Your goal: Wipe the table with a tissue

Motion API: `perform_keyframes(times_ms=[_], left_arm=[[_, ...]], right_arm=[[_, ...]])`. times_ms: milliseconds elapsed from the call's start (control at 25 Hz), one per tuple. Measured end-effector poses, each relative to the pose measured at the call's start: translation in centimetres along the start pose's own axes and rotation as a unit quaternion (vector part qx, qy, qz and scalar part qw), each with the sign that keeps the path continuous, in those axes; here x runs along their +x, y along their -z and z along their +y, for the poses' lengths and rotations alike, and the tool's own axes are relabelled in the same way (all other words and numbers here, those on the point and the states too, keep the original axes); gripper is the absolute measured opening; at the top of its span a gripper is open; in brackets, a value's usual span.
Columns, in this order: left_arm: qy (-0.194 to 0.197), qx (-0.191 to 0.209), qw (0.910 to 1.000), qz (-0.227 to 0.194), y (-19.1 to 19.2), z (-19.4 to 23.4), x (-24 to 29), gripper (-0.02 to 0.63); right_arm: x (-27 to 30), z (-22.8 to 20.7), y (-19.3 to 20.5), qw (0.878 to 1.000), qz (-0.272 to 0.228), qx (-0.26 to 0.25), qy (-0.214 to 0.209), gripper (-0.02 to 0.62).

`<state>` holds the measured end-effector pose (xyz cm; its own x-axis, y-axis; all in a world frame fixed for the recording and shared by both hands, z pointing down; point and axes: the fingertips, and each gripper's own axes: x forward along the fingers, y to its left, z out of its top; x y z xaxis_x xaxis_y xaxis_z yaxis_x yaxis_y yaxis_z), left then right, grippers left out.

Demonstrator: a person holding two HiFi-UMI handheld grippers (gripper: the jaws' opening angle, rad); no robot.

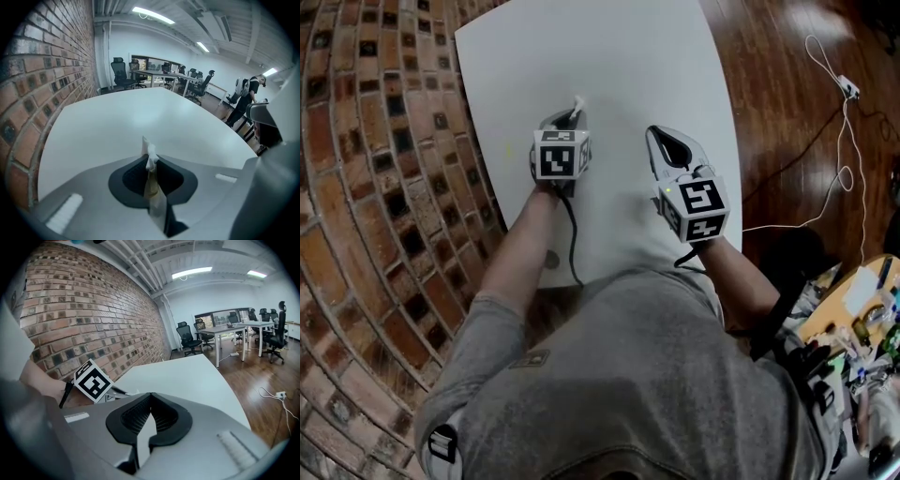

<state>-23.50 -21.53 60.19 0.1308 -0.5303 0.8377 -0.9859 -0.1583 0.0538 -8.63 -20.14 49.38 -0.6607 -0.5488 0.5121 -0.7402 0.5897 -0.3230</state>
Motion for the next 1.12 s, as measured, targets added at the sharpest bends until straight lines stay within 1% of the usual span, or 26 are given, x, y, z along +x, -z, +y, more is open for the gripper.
perform_keyframes(times_ms=[160, 480, 640, 760, 960, 1120], left_arm=[[-0.016, -0.012, 0.9998, -0.006, 0.3, 1.7, -0.5, 0.025], [-0.060, -0.047, 0.9971, 0.001, 2.4, 6.7, -1.8, 0.025], [-0.074, -0.055, 0.9957, 0.002, 3.0, 7.8, -2.3, 0.025], [-0.071, -0.052, 0.9962, 0.005, 3.0, 7.1, -2.2, 0.025], [-0.052, -0.035, 0.9980, 0.013, 3.3, 4.7, -1.8, 0.025], [-0.032, -0.009, 0.9992, 0.020, 3.8, 2.3, -1.8, 0.025]], right_arm=[[-0.1, 0.2, 0.0, 1.000, -0.001, -0.001, -0.002, 0.014], [-0.3, 0.9, 0.0, 1.000, -0.002, -0.005, -0.006, 0.014], [-0.6, 1.0, -0.1, 1.000, -0.004, -0.006, -0.006, 0.014], [-0.9, 1.0, -0.2, 1.000, -0.006, -0.008, -0.004, 0.014], [-1.3, 1.1, -0.2, 1.000, -0.008, -0.008, -0.003, 0.014], [-1.7, 1.2, -0.2, 1.000, -0.009, -0.009, -0.003, 0.014]])
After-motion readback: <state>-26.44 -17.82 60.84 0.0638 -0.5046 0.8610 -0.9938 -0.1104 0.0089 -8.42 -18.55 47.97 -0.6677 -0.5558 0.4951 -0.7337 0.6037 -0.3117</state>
